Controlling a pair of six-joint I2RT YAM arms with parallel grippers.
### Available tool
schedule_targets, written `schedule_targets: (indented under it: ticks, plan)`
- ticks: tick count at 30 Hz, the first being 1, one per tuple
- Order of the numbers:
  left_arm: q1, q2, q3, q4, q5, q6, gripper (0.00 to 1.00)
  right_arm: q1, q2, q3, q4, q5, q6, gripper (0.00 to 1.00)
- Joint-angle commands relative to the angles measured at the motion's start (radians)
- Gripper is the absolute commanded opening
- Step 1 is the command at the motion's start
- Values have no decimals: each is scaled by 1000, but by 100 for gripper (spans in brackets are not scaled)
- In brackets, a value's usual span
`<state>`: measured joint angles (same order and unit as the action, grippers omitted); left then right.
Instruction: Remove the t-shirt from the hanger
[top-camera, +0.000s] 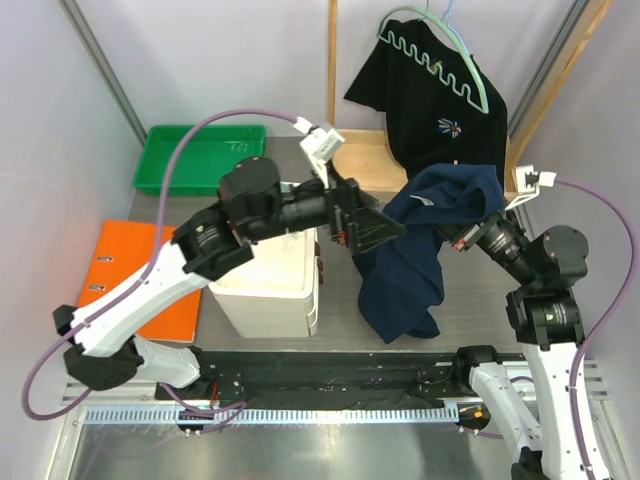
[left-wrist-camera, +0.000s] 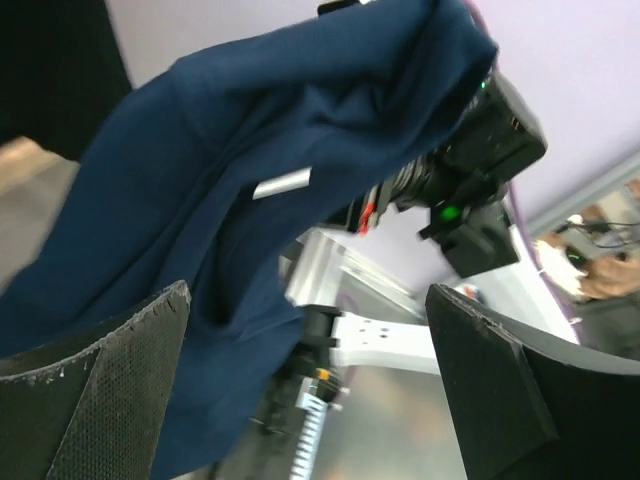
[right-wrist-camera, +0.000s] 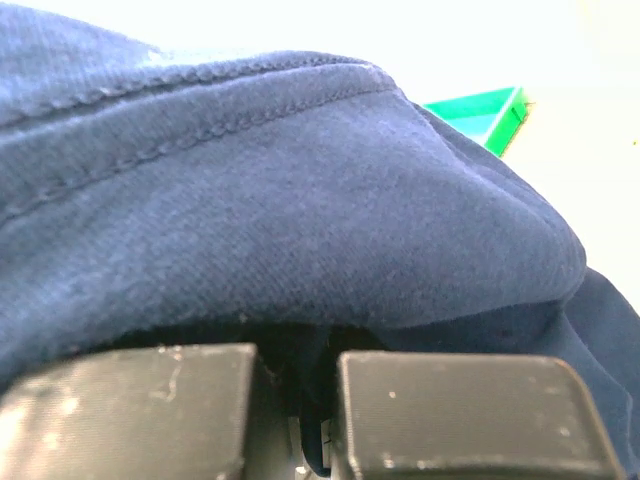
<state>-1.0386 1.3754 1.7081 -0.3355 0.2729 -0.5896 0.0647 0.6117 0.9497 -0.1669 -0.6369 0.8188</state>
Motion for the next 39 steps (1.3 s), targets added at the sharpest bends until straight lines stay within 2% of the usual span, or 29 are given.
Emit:
schedule_targets:
  ticks: [1, 3, 7, 11, 16, 21, 23, 26, 27, 30, 33, 34, 36, 37, 39]
  plan:
    - [-4, -76, -118, 29, -115, 132, 100, 6, 77, 93, -19, -10, 101, 1]
    - [-21, -76, -151, 74, -112, 145, 100, 6, 100, 110, 29, -56, 152, 1]
    - [-106, -59, -225, 179, -205, 240, 100, 6, 114, 156, 112, -86, 232, 1]
    - [-113, 3, -248, 253, -215, 284, 100, 4, 114, 218, 113, -90, 253, 1]
    - [-112, 88, -200, 300, -235, 298, 100, 6, 105, 274, 122, -95, 286, 1]
    - [-112, 158, -134, 363, -264, 277, 100, 4, 86, 247, 142, -96, 333, 1]
    - [-112, 174, -122, 383, -318, 267, 95, 6, 74, 229, 155, -95, 353, 1]
    - [-112, 192, -114, 441, -382, 246, 69, 6, 66, 224, 161, -95, 365, 1]
    - [-112, 192, -126, 463, -389, 241, 49, 4, 66, 222, 158, -96, 367, 1]
    - [-112, 192, -128, 509, -411, 240, 13, 9, 71, 231, 127, -96, 362, 1]
    - [-110, 186, -114, 501, -429, 255, 0, 12, 66, 242, 45, -67, 309, 1]
    - [-110, 183, -88, 486, -439, 261, 0, 11, 65, 251, 5, -52, 284, 2]
    - [-98, 185, -45, 417, -452, 281, 0, 12, 63, 282, -149, 18, 174, 17]
    - [-89, 189, -22, 389, -454, 287, 0, 12, 62, 291, -202, 54, 130, 32]
    - [-49, 194, 54, 345, -437, 287, 0, 12, 57, 302, -339, 138, 30, 44]
